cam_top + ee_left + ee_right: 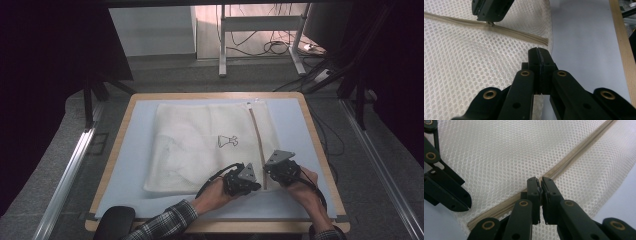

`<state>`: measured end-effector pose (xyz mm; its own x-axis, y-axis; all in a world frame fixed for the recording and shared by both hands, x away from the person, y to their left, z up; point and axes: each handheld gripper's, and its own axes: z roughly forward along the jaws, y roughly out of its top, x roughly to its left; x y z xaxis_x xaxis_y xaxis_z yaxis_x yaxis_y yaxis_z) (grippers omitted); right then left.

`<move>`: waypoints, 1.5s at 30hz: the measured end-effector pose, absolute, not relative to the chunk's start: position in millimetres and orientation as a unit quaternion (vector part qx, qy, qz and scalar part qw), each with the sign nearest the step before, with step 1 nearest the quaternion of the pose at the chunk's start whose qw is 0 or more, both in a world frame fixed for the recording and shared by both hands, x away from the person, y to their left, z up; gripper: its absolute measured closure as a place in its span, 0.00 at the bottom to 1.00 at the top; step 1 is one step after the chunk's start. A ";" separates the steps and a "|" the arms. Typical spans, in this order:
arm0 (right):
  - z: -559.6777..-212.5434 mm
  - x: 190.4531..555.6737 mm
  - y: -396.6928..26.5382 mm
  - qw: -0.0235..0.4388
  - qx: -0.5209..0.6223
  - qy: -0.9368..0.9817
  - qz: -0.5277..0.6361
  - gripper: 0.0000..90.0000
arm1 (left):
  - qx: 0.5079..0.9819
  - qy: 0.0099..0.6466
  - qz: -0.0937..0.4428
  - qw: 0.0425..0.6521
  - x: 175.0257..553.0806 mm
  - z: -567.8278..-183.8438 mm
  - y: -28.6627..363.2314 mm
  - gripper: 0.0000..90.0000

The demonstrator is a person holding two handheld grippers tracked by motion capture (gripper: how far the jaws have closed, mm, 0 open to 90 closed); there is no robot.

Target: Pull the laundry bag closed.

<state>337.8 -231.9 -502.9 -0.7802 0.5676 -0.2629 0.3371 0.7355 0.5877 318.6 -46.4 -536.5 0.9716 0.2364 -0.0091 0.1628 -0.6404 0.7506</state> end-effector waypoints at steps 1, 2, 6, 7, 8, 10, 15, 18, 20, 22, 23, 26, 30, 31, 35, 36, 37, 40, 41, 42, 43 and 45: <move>-502.9 338.5 -231.7 0.220 0.250 0.905 0.263 0.94 | 0.904 0.110 0.045 0.410 318.6 -536.6 -46.4 1.00; -502.9 339.4 -231.7 0.220 0.251 0.905 0.264 0.94 | 0.904 0.110 0.045 0.410 318.6 -536.6 -46.4 1.00; -502.3 343.2 -231.7 0.221 0.253 0.904 0.265 0.94 | 0.904 0.111 0.043 0.410 318.8 -536.6 -46.2 1.00; -502.4 344.1 -231.6 0.223 0.253 0.903 0.265 0.94 | 0.904 0.112 0.043 0.410 318.8 -536.6 -46.1 1.00; -502.4 345.3 -231.7 0.223 0.252 0.904 0.264 0.94 | 0.904 0.112 0.043 0.410 318.8 -536.6 -46.1 1.00; -502.7 346.9 -231.2 0.225 0.255 0.903 0.264 0.94 | 0.904 0.112 0.043 0.410 319.0 -536.7 -46.0 1.00; -502.6 352.3 -230.9 0.228 0.256 0.902 0.263 0.94 | 0.902 0.115 0.040 0.414 318.6 -537.1 -46.2 1.00; -503.6 355.6 -229.8 0.229 0.255 0.903 0.260 0.94 | 0.902 0.115 0.040 0.413 318.7 -537.1 -46.1 1.00; -503.7 357.5 -229.2 0.230 0.256 0.902 0.259 0.94 | 0.902 0.116 0.039 0.414 318.6 -537.2 -46.1 1.00; -503.3 359.9 -229.3 0.233 0.256 0.902 0.259 0.94 | 0.902 0.117 0.039 0.414 318.6 -537.2 -46.1 1.00; -503.2 361.3 -229.2 0.233 0.257 0.901 0.259 0.94 | 0.902 0.117 0.039 0.414 318.6 -537.2 -46.0 1.00; -503.7 364.6 -228.6 0.233 0.256 0.902 0.257 0.94 | 0.902 0.117 0.039 0.414 318.6 -537.2 -46.0 1.00; -503.9 368.2 -227.7 0.237 0.257 0.902 0.255 0.95 | 0.902 0.117 0.039 0.414 318.6 -537.2 -46.0 1.00; -503.7 369.4 -227.9 0.237 0.255 0.902 0.254 0.94 | 0.902 0.117 0.039 0.414 318.6 -537.2 -46.0 1.00; -504.4 373.3 -226.8 0.241 0.256 0.902 0.251 0.94 | 0.902 0.117 0.038 0.414 318.6 -537.3 -45.9 1.00; -504.4 373.3 -226.8 0.241 0.256 0.902 0.251 0.94 | 0.902 0.117 0.038 0.414 318.6 -537.3 -45.9 1.00; -504.5 375.0 -226.1 0.243 0.255 0.902 0.250 0.94 | 0.902 0.117 0.038 0.414 318.7 -537.3 -45.9 1.00; -504.7 378.0 -225.9 0.246 0.254 0.902 0.249 0.94 | 0.902 0.118 0.038 0.414 318.7 -537.3 -45.9 1.00; -504.9 379.0 -225.7 0.245 0.254 0.902 0.249 0.94 | 0.902 0.118 0.038 0.414 318.6 -537.3 -45.9 1.00; -504.9 380.0 -225.7 0.246 0.254 0.902 0.249 0.94 | 0.902 0.118 0.038 0.414 318.6 -537.3 -45.9 1.00; -504.9 380.9 -225.6 0.245 0.255 0.901 0.249 0.94 | 0.902 0.118 0.037 0.414 318.7 -537.3 -45.9 1.00; -505.0 383.1 -225.9 0.248 0.253 0.902 0.248 0.94 | 0.901 0.119 0.037 0.415 318.8 -537.4 -45.9 1.00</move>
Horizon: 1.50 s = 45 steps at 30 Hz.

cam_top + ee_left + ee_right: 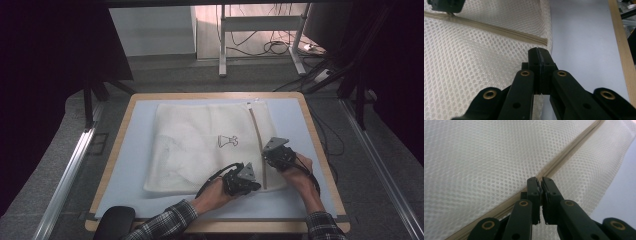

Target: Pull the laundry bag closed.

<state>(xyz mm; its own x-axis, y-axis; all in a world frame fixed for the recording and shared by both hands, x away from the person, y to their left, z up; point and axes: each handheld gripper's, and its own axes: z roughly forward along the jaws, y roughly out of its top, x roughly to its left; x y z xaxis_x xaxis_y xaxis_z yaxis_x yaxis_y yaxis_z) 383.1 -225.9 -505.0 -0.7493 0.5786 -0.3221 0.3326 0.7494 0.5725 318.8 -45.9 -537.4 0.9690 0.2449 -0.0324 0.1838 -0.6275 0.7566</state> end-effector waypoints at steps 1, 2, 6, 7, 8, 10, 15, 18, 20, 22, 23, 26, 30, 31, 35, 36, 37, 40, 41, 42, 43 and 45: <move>-505.2 383.7 -225.4 0.248 0.258 0.900 0.249 0.94 | 0.901 0.119 0.037 0.415 318.8 -537.4 -45.9 1.00; -505.3 385.0 -225.5 0.247 0.257 0.900 0.249 0.94 | 0.901 0.119 0.037 0.415 318.8 -537.5 -45.8 1.00; -505.4 389.1 -225.3 0.249 0.256 0.900 0.249 0.94 | 0.901 0.120 0.036 0.416 318.7 -537.5 -45.9 1.00; -505.5 390.1 -225.0 0.249 0.258 0.899 0.250 0.94 | 0.901 0.120 0.036 0.416 318.7 -537.5 -45.9 1.00; -505.5 391.2 -225.1 0.248 0.257 0.900 0.250 0.94 | 0.901 0.121 0.036 0.416 318.7 -537.6 -45.9 1.00; -505.6 393.2 -224.9 0.250 0.257 0.900 0.250 0.94 | 0.900 0.121 0.035 0.416 318.8 -537.6 -45.9 1.00; -506.2 398.2 -223.6 0.254 0.257 0.899 0.248 0.93 | 0.900 0.123 0.033 0.417 318.9 -537.6 -45.9 1.00; -506.5 400.5 -223.0 0.255 0.257 0.899 0.247 0.93 | 0.901 0.120 0.032 0.416 319.5 -537.6 -45.6 1.00; -506.6 403.5 -222.2 0.255 0.256 0.900 0.245 0.93 | 0.900 0.120 0.032 0.417 319.6 -537.7 -45.6 1.00; -506.9 405.9 -221.8 0.257 0.254 0.899 0.246 0.93 | 0.900 0.121 0.032 0.417 319.7 -537.7 -45.5 1.00; -506.9 405.9 -221.8 0.257 0.254 0.899 0.246 0.93 | 0.900 0.121 0.032 0.417 319.7 -537.7 -45.5 1.00; -506.9 410.1 -220.7 0.260 0.254 0.899 0.244 0.93 | 0.900 0.121 0.032 0.417 319.8 -537.7 -45.5 1.00; -507.1 414.0 -219.1 0.264 0.252 0.899 0.241 0.93 | 0.900 0.121 0.032 0.417 319.7 -537.8 -45.4 1.00; -507.1 414.0 -219.1 0.264 0.252 0.899 0.241 0.93 | 0.900 0.121 0.032 0.417 319.7 -537.8 -45.4 1.00; -507.2 418.1 -218.5 0.266 0.251 0.899 0.240 0.93 | 0.900 0.121 0.031 0.417 319.9 -537.8 -45.4 1.00; -507.1 418.9 -218.3 0.268 0.251 0.899 0.239 0.93 | 0.900 0.121 0.031 0.417 319.8 -537.7 -45.3 1.00; -507.2 420.8 -218.1 0.268 0.249 0.899 0.238 0.93 | 0.900 0.121 0.031 0.417 319.9 -537.7 -45.3 1.00; -507.3 423.3 -217.2 0.271 0.248 0.899 0.237 0.93 | 0.900 0.121 0.031 0.417 319.9 -537.7 -45.3 1.00; -507.4 424.4 -217.3 0.270 0.247 0.900 0.237 0.93 | 0.900 0.121 0.031 0.417 319.9 -537.7 -45.3 1.00; -507.5 425.3 -217.3 0.271 0.246 0.900 0.236 0.93 | 0.900 0.121 0.031 0.417 320.0 -537.7 -45.2 1.00; -507.5 426.2 -217.1 0.272 0.246 0.900 0.236 0.93 | 0.900 0.121 0.031 0.417 320.0 -537.7 -45.3 1.00; -507.4 427.8 -216.8 0.272 0.247 0.900 0.235 0.93 | 0.900 0.121 0.031 0.417 320.0 -537.7 -45.2 1.00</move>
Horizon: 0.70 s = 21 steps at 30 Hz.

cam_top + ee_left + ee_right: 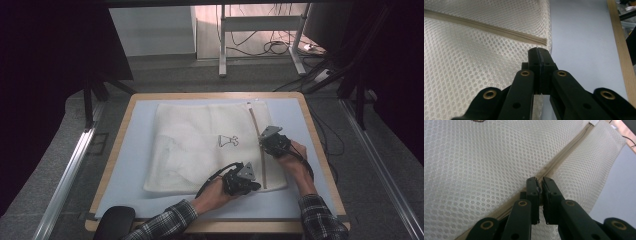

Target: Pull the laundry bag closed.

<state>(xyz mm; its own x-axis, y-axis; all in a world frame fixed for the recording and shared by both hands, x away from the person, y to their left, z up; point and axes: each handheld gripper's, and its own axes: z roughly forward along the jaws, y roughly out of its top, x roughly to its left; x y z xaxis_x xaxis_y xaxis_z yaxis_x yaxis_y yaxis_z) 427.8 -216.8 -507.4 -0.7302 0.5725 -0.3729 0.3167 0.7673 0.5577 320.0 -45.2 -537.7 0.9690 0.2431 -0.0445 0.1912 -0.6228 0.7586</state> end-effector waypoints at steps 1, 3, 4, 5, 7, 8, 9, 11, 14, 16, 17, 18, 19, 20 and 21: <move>-507.5 428.4 -216.7 0.272 0.246 0.900 0.235 0.93 | 0.900 0.120 0.032 0.417 320.1 -537.7 -45.2 1.00; -507.6 429.8 -216.4 0.273 0.247 0.900 0.235 0.93 | 0.900 0.120 0.032 0.417 320.0 -537.7 -45.2 1.00; -507.6 429.8 -216.4 0.273 0.247 0.900 0.235 0.93 | 0.900 0.120 0.032 0.417 320.0 -537.7 -45.2 1.00; -507.4 431.1 -216.0 0.275 0.247 0.899 0.233 0.93 | 0.900 0.120 0.032 0.417 319.9 -537.6 -45.2 1.00; -507.3 432.7 -215.7 0.276 0.245 0.900 0.231 0.93 | 0.900 0.120 0.033 0.417 319.7 -537.6 -45.3 1.00; -507.5 433.6 -215.3 0.278 0.244 0.900 0.231 0.93 | 0.901 0.119 0.033 0.417 319.6 -537.6 -45.3 1.00; -507.4 434.4 -214.9 0.278 0.246 0.900 0.229 0.93 | 0.901 0.119 0.034 0.416 319.6 -537.5 -45.3 1.00; -507.4 436.7 -214.5 0.279 0.246 0.900 0.227 0.93 | 0.901 0.119 0.034 0.416 319.5 -537.5 -45.3 1.00; -506.9 438.6 -213.3 0.279 0.249 0.900 0.225 0.93 | 0.901 0.119 0.035 0.415 319.4 -537.4 -45.3 1.00; -506.7 441.2 -211.5 0.281 0.250 0.900 0.221 0.93 | 0.901 0.119 0.036 0.416 319.3 -537.5 -45.3 1.00; -506.8 442.3 -211.2 0.286 0.249 0.898 0.220 0.93 | 0.901 0.119 0.036 0.416 319.3 -537.5 -45.3 1.00; -506.7 443.2 -210.8 0.286 0.251 0.898 0.219 0.93 | 0.901 0.119 0.036 0.416 319.3 -537.5 -45.3 1.00; -507.0 444.1 -210.6 0.286 0.250 0.899 0.219 0.93 | 0.901 0.119 0.036 0.416 319.3 -537.5 -45.3 1.00; -507.1 444.8 -210.2 0.286 0.250 0.899 0.219 0.93 | 0.901 0.119 0.036 0.416 319.3 -537.5 -45.3 1.00; -507.0 445.4 -209.9 0.287 0.250 0.899 0.217 0.93 | 0.901 0.119 0.035 0.416 319.4 -537.5 -45.3 1.00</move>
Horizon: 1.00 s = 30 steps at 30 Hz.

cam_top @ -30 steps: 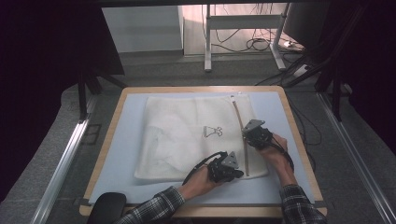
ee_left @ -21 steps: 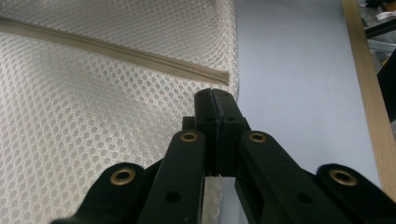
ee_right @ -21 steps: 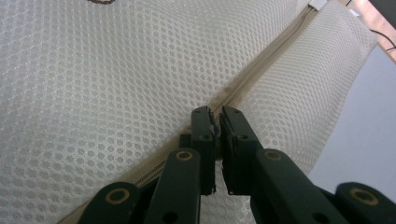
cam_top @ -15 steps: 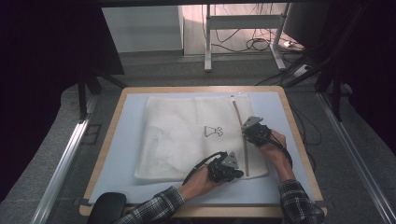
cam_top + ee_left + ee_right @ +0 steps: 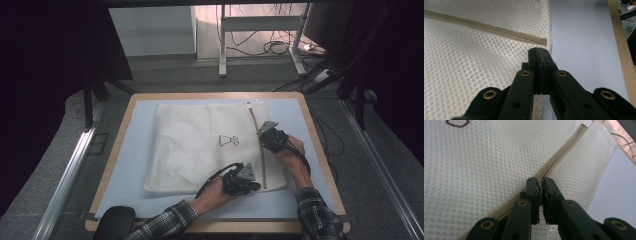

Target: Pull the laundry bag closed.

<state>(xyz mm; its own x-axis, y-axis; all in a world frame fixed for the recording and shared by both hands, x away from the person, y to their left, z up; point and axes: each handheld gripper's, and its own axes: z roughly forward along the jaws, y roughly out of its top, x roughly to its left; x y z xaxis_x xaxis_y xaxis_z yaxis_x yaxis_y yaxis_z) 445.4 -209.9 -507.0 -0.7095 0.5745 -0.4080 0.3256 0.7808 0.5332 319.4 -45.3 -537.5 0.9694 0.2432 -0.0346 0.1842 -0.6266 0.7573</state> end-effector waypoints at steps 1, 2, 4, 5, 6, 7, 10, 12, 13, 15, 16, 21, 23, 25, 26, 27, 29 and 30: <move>-507.2 446.1 -209.7 0.289 0.249 0.899 0.217 0.93 | 0.901 0.119 0.035 0.416 319.4 -537.5 -45.3 1.00; -507.1 446.8 -209.4 0.287 0.251 0.899 0.216 0.93 | 0.901 0.119 0.035 0.416 319.4 -537.5 -45.3 1.00; -507.3 448.0 -209.0 0.291 0.249 0.898 0.215 0.93 | 0.901 0.119 0.036 0.416 319.3 -537.5 -45.3 1.00; -507.3 448.0 -209.0 0.291 0.249 0.898 0.215 0.93 | 0.901 0.119 0.036 0.416 319.3 -537.5 -45.3 1.00; -507.3 449.6 -208.8 0.290 0.249 0.898 0.215 0.93 | 0.901 0.119 0.036 0.416 319.3 -537.5 -45.3 1.00; -507.3 449.6 -208.8 0.290 0.249 0.898 0.215 0.93 | 0.901 0.119 0.036 0.416 319.3 -537.5 -45.3 1.00; -506.9 452.1 -208.7 0.290 0.250 0.899 0.214 0.93 | 0.901 0.119 0.036 0.416 319.2 -537.5 -45.3 1.00; -506.9 453.3 -208.5 0.292 0.250 0.898 0.214 0.93 | 0.901 0.119 0.036 0.416 319.2 -537.5 -45.3 1.00; -506.9 453.9 -208.3 0.292 0.251 0.898 0.213 0.93 | 0.901 0.119 0.036 0.416 319.1 -537.5 -45.4 1.00; -506.8 455.3 -208.1 0.293 0.250 0.898 0.212 0.92 | 0.901 0.119 0.037 0.416 319.1 -537.5 -45.4 1.00; -506.5 456.0 -207.9 0.295 0.250 0.898 0.211 0.93 | 0.901 0.119 0.037 0.416 319.0 -537.5 -45.4 1.00; -506.8 460.6 -207.1 0.297 0.252 0.897 0.211 0.93 | 0.901 0.119 0.037 0.416 318.9 -537.6 -45.5 1.00; -506.8 462.1 -206.3 0.297 0.250 0.897 0.209 0.93 | 0.901 0.119 0.037 0.416 318.9 -537.5 -45.4 1.00; -506.8 463.4 -205.5 0.300 0.249 0.897 0.207 0.93 | 0.901 0.119 0.037 0.416 318.8 -537.6 -45.4 1.00; -506.9 464.1 -205.2 0.302 0.248 0.897 0.206 0.93 | 0.901 0.119 0.037 0.416 318.8 -537.6 -45.5 1.00; -507.0 464.9 -205.0 0.301 0.246 0.898 0.206 0.93 | 0.901 0.119 0.037 0.416 318.8 -537.6 -45.5 1.00; -506.7 466.4 -205.3 0.303 0.245 0.897 0.207 0.93 | 0.901 0.119 0.037 0.416 318.8 -537.6 -45.5 1.00; -506.5 467.0 -205.6 0.300 0.247 0.898 0.208 0.92 | 0.900 0.119 0.037 0.417 318.8 -537.7 -45.5 1.00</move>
<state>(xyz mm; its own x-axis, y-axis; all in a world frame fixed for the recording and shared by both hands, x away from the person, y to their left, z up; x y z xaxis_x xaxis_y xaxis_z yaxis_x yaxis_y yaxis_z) 467.0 -205.6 -506.5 -0.6979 0.5685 -0.4356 0.3194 0.7915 0.5211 318.8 -45.5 -537.7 0.9690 0.2449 -0.0320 0.1829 -0.6246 0.7593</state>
